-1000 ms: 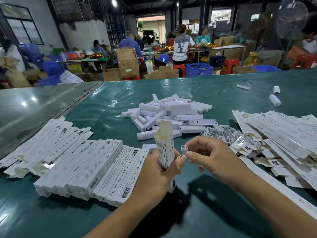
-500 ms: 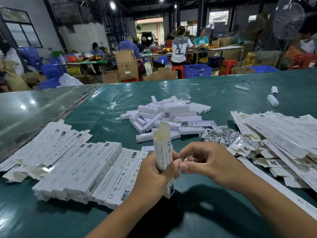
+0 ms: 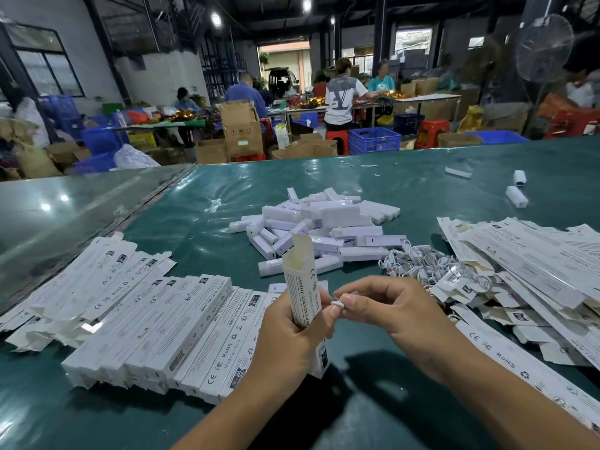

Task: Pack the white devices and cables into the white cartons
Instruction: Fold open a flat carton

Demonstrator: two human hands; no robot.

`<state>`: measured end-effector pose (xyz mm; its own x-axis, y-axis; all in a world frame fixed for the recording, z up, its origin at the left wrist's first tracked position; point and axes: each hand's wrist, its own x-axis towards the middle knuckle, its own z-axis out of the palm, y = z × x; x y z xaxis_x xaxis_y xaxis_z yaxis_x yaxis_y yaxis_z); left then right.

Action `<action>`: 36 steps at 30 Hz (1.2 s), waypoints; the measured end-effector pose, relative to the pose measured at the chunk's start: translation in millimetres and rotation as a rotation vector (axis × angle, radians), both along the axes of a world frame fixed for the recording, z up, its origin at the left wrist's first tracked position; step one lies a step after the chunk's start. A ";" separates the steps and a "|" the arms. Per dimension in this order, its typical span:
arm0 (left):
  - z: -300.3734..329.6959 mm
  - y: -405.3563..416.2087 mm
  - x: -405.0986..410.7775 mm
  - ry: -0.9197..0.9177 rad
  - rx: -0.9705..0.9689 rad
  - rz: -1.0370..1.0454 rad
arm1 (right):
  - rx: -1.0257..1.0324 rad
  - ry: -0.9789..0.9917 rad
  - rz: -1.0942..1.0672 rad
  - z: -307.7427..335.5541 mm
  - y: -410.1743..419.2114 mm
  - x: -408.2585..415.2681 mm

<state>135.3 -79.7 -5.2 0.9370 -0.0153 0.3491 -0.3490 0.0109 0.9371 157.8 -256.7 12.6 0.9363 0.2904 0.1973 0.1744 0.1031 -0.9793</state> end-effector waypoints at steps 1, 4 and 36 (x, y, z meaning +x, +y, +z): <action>0.3 -0.5 -0.2 0.000 -0.004 0.000 | 0.006 0.010 0.014 -0.5 0.1 -0.1; 0.0 0.5 0.7 0.003 -0.015 0.017 | -0.031 -0.005 0.074 0.3 -2.5 1.0; -0.3 -14.3 -9.9 -0.196 0.449 0.033 | -0.270 -0.776 -0.347 50.8 -18.7 -28.3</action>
<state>125.4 -94.0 -5.5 0.8566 -0.1760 0.4850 -0.5129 -0.3935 0.7630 129.5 -275.4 63.4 0.6112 0.1442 0.7782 0.7771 -0.2959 -0.5555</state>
